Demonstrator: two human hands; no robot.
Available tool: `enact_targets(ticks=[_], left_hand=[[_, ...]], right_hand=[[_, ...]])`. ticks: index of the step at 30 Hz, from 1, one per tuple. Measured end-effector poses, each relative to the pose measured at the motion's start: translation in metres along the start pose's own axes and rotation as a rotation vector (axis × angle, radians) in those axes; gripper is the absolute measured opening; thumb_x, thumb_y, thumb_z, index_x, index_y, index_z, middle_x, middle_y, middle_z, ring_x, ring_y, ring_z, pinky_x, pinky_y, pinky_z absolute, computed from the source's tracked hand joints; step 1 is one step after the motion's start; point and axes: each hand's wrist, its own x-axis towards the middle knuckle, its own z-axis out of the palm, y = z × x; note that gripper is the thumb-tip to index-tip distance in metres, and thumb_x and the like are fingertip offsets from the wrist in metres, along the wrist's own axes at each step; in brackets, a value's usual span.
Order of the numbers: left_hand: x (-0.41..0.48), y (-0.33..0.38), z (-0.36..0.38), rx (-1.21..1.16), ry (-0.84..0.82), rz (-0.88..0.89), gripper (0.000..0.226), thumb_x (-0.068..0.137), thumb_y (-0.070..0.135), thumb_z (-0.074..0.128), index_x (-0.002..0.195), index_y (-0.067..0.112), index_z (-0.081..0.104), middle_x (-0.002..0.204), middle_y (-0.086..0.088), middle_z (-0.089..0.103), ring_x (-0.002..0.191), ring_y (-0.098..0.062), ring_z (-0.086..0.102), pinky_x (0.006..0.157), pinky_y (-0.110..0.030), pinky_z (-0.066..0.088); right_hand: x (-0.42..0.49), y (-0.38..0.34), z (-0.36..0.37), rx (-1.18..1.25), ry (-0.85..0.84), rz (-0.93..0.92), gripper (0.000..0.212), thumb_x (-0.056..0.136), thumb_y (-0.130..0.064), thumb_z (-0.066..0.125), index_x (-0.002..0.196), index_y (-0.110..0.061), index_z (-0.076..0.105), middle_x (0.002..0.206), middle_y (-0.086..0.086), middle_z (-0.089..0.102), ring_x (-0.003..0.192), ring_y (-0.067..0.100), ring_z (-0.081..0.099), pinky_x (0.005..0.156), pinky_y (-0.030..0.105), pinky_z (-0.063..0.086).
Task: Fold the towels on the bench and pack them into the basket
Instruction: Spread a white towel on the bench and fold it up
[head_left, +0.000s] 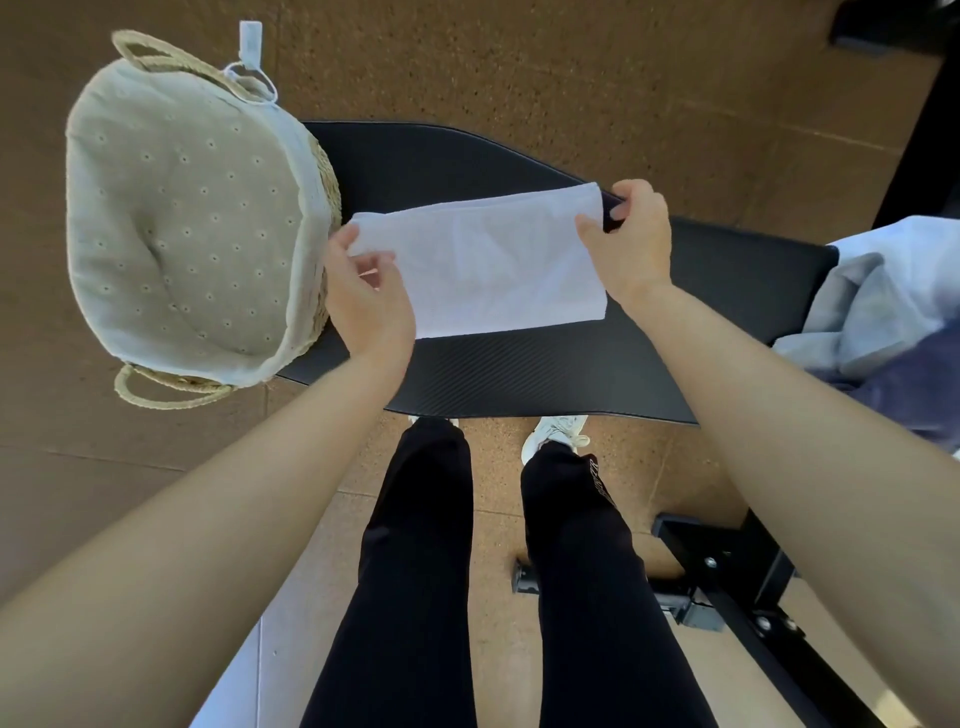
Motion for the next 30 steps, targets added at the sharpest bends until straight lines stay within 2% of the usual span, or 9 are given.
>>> enact_targets(ticks=[2, 6, 8, 11, 14, 22, 26, 28, 30], left_hand=[[-0.014, -0.006, 0.001, 0.177, -0.117, 0.180, 0.040, 0.097, 0.012, 0.059, 0.135, 0.022, 0.052, 0.105, 0.008, 0.062, 0.094, -0.005, 0.060, 0.084, -0.017, 0.052], [-0.016, -0.021, 0.017, 0.627, -0.446, 0.482, 0.052, 0.092, 0.026, 0.068, 0.141, 0.028, 0.053, 0.142, 0.000, 0.047, 0.131, -0.023, 0.038, 0.103, -0.041, 0.045], [-0.012, -0.023, 0.026, 0.883, -0.501, 0.552, 0.066, 0.089, 0.033, 0.072, 0.148, 0.036, 0.044, 0.158, 0.000, 0.031, 0.141, -0.030, 0.026, 0.109, -0.047, 0.038], [-0.013, -0.024, 0.038, 1.025, -0.495, 0.558, 0.076, 0.087, 0.033, 0.075, 0.151, 0.042, 0.035, 0.165, 0.001, 0.016, 0.145, -0.034, 0.020, 0.113, -0.051, 0.030], [-0.023, -0.027, 0.047, 1.072, -0.482, 0.602, 0.080, 0.086, 0.034, 0.077, 0.152, 0.042, 0.032, 0.166, 0.000, 0.015, 0.145, -0.034, 0.021, 0.111, -0.051, 0.032], [-0.070, -0.025, 0.082, 1.105, -0.662, 0.681, 0.085, 0.087, 0.048, 0.069, 0.156, 0.045, 0.021, 0.166, 0.001, 0.010, 0.140, -0.033, 0.023, 0.106, -0.045, 0.032], [-0.072, -0.022, 0.083, 0.804, -0.850, 0.596, 0.078, 0.087, 0.035, 0.073, 0.155, 0.037, 0.036, 0.163, 0.002, 0.025, 0.140, -0.029, 0.028, 0.110, -0.043, 0.036], [-0.067, -0.021, 0.072, 0.571, -0.735, 0.496, 0.056, 0.089, 0.024, 0.070, 0.142, 0.032, 0.055, 0.149, 0.005, 0.047, 0.133, -0.022, 0.043, 0.107, -0.041, 0.043], [-0.057, -0.019, 0.057, 0.520, -0.468, 0.430, 0.036, 0.089, 0.021, 0.064, 0.124, 0.030, 0.067, 0.125, 0.007, 0.060, 0.113, -0.019, 0.057, 0.092, -0.037, 0.051]], right_hand=[[-0.007, 0.004, 0.006, -0.012, -0.029, 0.054, 0.054, 0.088, -0.032, 0.075, 0.133, -0.017, 0.049, 0.124, 0.000, 0.053, 0.104, 0.013, 0.054, 0.087, 0.026, 0.049], [-0.020, 0.011, 0.021, 0.018, -0.074, 0.113, 0.050, 0.085, -0.020, 0.076, 0.124, -0.020, 0.045, 0.118, -0.002, 0.055, 0.106, 0.019, 0.056, 0.085, 0.033, 0.054], [-0.026, 0.014, 0.023, 0.069, -0.113, 0.144, 0.049, 0.088, -0.016, 0.073, 0.126, -0.020, 0.042, 0.114, -0.006, 0.053, 0.102, 0.015, 0.055, 0.083, 0.029, 0.051], [-0.035, 0.022, 0.019, 0.128, -0.166, 0.159, 0.036, 0.092, -0.017, 0.072, 0.121, -0.020, 0.050, 0.107, -0.010, 0.054, 0.091, 0.010, 0.056, 0.079, 0.024, 0.047], [-0.045, 0.036, 0.002, 0.236, -0.217, 0.165, 0.027, 0.093, -0.015, 0.070, 0.116, -0.020, 0.056, 0.109, -0.010, 0.061, 0.092, 0.008, 0.060, 0.079, 0.025, 0.052], [-0.074, 0.065, -0.057, 0.412, -0.188, 0.195, 0.028, 0.089, -0.015, 0.073, 0.113, -0.012, 0.060, 0.112, 0.002, 0.069, 0.104, 0.023, 0.068, 0.089, 0.049, 0.059], [-0.083, 0.050, -0.063, 0.459, -0.201, 0.104, 0.030, 0.087, -0.019, 0.074, 0.112, -0.020, 0.059, 0.110, 0.000, 0.068, 0.101, 0.019, 0.068, 0.088, 0.045, 0.060], [-0.087, 0.039, -0.058, 0.437, -0.219, 0.048, 0.031, 0.087, -0.018, 0.074, 0.114, -0.019, 0.057, 0.110, 0.002, 0.066, 0.101, 0.021, 0.065, 0.087, 0.042, 0.059], [-0.088, 0.028, -0.046, 0.379, -0.245, 0.000, 0.034, 0.088, -0.020, 0.073, 0.116, -0.021, 0.054, 0.110, 0.000, 0.063, 0.099, 0.019, 0.064, 0.085, 0.039, 0.060]])
